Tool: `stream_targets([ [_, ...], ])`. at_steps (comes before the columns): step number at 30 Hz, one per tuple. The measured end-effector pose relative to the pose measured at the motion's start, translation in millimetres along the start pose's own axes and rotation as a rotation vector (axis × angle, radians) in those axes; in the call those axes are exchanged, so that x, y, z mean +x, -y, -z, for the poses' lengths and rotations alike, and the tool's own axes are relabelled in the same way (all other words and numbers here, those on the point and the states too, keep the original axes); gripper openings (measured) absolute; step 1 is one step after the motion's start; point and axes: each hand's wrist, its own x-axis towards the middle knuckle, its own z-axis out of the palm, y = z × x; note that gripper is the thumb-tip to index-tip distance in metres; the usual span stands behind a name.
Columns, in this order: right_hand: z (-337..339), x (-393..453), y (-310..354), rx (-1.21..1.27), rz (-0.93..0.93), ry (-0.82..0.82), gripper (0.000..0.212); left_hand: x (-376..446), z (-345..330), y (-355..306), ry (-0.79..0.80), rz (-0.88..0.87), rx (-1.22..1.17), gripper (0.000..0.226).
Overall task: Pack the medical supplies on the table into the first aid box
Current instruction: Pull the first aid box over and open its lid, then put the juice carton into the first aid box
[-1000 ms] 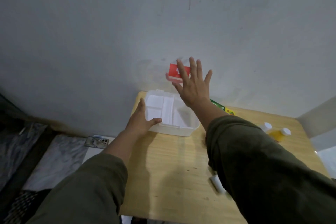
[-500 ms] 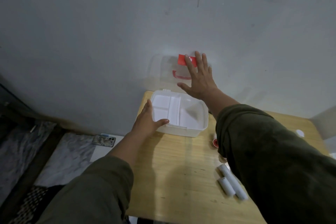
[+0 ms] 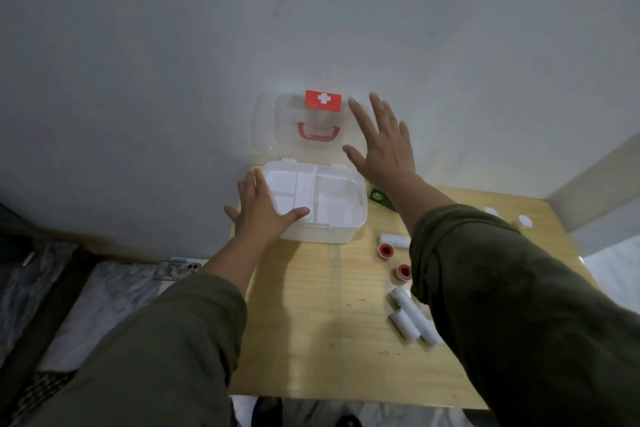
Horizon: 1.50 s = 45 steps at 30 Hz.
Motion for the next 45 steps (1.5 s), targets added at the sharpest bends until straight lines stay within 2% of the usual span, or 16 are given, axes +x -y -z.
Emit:
stream_targets([
  [7, -13.4, -47.9, -55.7, 0.07, -0.134, 0.149, 0.079, -8.9, -28.6, -40.8, 0.066, -0.079, 0.218, 0.131],
  [10, -27.8, -63.4, -77.0, 0.112, -0.141, 0.251, 0.083, -6.7, -38.6, -41.9, 0.105, -0.024, 0.238, 0.132],
  [15, -56.6, -75.3, -107.5, 0.152, -0.168, 0.374, 0.086, -5.7, -45.5, -39.4, 0.082, 0.028, 0.278, 0.131],
  [21, -86.1, -76.5, -126.9, 0.109, -0.239, 0.484, 0.091, -6.9, -46.5, -42.2, 0.075, 0.05, 0.29, 0.13],
  [33, -103.5, -70.1, -135.0, 0.145, -0.281, 0.469, 0.09, -7.5, -46.7, -43.9, 0.069, 0.063, 0.287, 0.132],
  [38, -101.6, -72.3, -131.7, 0.206, -0.316, 0.525, 0.092, -6.8, -46.5, -42.5, 0.073, 0.062, 0.275, 0.133],
  [41, -90.1, -68.9, -128.0, 0.29, -0.317, 0.409, 0.094, -7.2, -45.8, -42.8, 0.078, 0.054, 0.258, 0.133],
  [45, -55.5, -55.4, -119.9, 0.589, -0.328, 0.15, 0.104, -9.3, -42.3, -46.8, 0.087, 0.045, 0.242, 0.131],
])
